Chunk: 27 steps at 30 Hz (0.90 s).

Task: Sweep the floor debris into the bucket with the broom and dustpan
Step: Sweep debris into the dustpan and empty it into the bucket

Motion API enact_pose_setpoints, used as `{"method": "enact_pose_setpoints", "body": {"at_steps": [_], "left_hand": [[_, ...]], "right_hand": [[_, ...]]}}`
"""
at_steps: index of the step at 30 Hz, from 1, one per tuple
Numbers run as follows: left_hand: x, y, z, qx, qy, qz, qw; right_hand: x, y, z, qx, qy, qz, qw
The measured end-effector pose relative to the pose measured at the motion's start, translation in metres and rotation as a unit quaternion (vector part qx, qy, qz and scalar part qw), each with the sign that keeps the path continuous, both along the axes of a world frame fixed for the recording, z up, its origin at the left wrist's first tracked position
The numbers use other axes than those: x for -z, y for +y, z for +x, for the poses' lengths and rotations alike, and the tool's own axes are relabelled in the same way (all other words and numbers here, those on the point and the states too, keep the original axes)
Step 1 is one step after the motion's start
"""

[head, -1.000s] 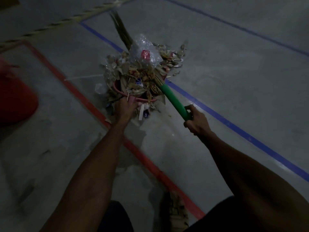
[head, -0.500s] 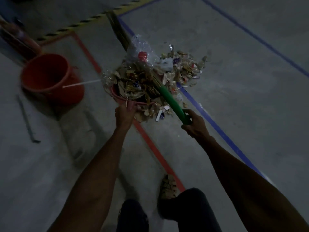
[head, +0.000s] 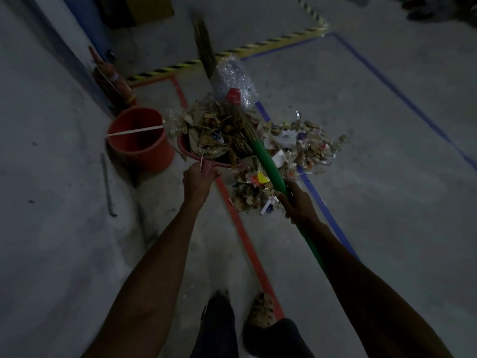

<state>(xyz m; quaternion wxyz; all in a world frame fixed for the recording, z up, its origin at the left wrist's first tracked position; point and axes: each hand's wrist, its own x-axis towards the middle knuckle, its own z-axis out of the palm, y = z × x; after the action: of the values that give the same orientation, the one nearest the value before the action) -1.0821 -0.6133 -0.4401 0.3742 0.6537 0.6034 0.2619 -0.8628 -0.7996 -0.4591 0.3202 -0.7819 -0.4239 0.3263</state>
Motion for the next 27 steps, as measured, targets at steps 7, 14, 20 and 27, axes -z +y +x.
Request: {"method": "enact_pose_setpoints", "body": {"at_steps": [7,14,20,27], "left_hand": [[-0.015,0.074,-0.033,-0.057,-0.033,-0.004,0.998],[-0.008,0.163,-0.067,-0.084,-0.076,-0.003,0.994],[0.010,0.229,-0.097,-0.118,-0.080,-0.005,0.990],[0.046,0.293,-0.124,-0.153,-0.083,-0.012,0.985]], "right_hand": [[-0.022,0.103,-0.015,-0.063,-0.066,0.027,0.995],[-0.026,0.205,-0.034,-0.090,-0.079,0.001,0.993],[-0.029,0.290,-0.048,-0.143,-0.108,0.005,0.984],[-0.017,0.372,-0.063,-0.180,-0.097,-0.013,0.979]]}}
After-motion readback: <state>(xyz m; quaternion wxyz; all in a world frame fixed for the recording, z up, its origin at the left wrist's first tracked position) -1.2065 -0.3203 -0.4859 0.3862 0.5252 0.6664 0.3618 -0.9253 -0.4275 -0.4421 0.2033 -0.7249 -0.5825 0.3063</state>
